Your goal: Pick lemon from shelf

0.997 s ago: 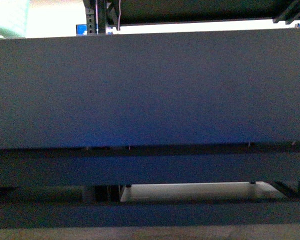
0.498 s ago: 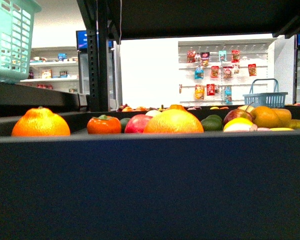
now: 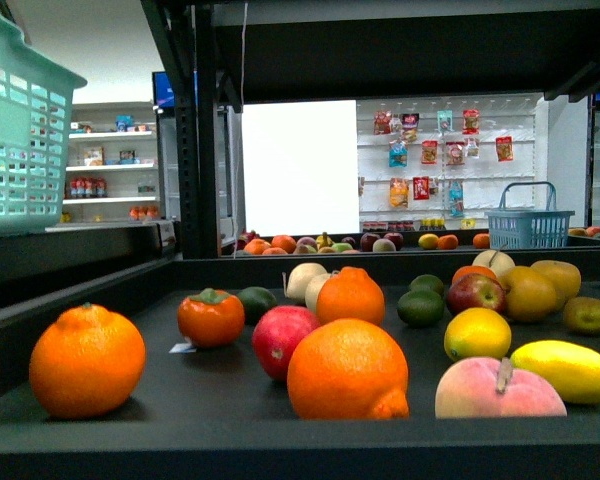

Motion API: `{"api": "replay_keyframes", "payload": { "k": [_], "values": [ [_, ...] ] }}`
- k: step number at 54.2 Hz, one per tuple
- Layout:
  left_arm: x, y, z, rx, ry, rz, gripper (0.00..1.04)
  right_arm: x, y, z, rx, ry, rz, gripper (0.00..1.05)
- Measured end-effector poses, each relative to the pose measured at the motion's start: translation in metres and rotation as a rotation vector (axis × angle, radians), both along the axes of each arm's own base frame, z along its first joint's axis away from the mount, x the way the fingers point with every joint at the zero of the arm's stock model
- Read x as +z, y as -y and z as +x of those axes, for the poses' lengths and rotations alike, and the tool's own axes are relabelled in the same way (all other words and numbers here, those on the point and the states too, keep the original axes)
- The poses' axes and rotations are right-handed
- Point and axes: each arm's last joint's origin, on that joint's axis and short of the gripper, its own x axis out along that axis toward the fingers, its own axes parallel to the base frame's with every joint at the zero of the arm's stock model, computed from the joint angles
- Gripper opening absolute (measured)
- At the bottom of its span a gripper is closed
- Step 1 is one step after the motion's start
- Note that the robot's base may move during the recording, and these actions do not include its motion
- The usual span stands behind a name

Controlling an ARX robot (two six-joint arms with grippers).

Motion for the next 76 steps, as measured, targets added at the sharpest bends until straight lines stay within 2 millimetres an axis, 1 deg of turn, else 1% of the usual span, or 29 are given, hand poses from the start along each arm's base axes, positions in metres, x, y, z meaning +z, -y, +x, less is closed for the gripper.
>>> {"api": "replay_keyframes", "payload": {
  "k": [76],
  "values": [
    [0.0,0.0,0.0,0.0,0.0,0.0,0.97,0.0,0.0,0.0,0.002,0.0,0.005,1.02]
  ]
}}
